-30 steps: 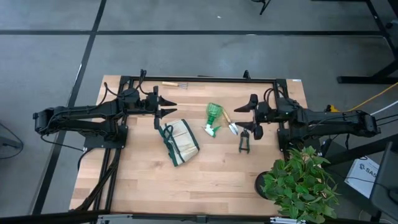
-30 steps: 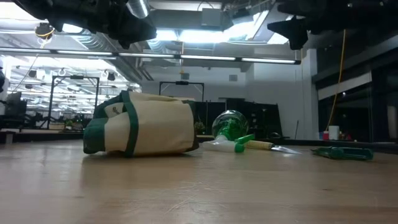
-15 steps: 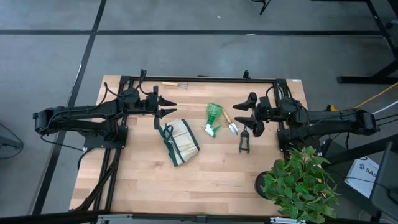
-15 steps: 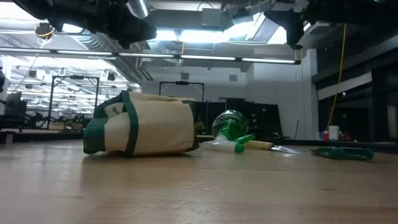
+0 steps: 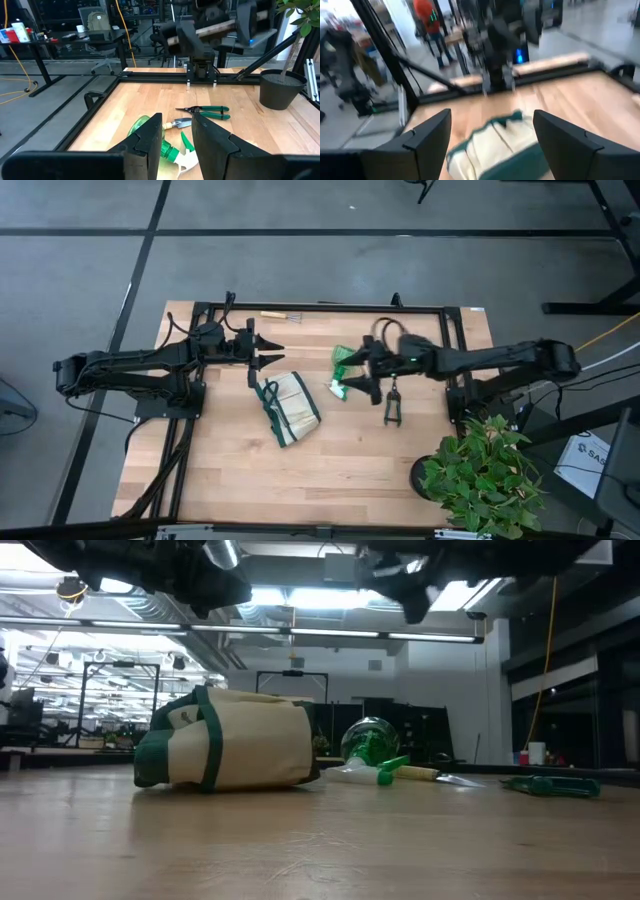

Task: Pick & Place Garden tools in Gardening bag
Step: Adjust the gardening bag

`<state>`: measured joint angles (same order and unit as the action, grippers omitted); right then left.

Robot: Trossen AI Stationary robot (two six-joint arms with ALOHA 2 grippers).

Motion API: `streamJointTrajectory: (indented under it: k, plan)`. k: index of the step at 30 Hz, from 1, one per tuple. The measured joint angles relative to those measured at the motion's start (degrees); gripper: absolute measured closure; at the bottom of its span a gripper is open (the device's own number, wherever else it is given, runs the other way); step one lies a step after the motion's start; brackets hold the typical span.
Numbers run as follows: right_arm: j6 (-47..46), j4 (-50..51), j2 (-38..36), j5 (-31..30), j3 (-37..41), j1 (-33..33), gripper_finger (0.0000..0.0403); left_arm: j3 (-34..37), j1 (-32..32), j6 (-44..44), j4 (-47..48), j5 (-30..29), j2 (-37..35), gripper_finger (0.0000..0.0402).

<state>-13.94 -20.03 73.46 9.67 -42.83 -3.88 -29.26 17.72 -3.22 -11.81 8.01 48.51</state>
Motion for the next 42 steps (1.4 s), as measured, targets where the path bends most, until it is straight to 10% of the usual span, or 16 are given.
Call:
streamJointTrajectory:
  k: [29,42]
  plan:
    - [-15.51,8.60,34.09,2.24,-17.47,3.52,0.0121,0.01,-0.01,0.02,0.00,0.00,0.01,0.0300]
    - [-9.34,11.94,34.24,-5.80,-17.62,5.22,0.0245,0.00,0.01,0.02,0.00,0.00,0.02,0.0300]
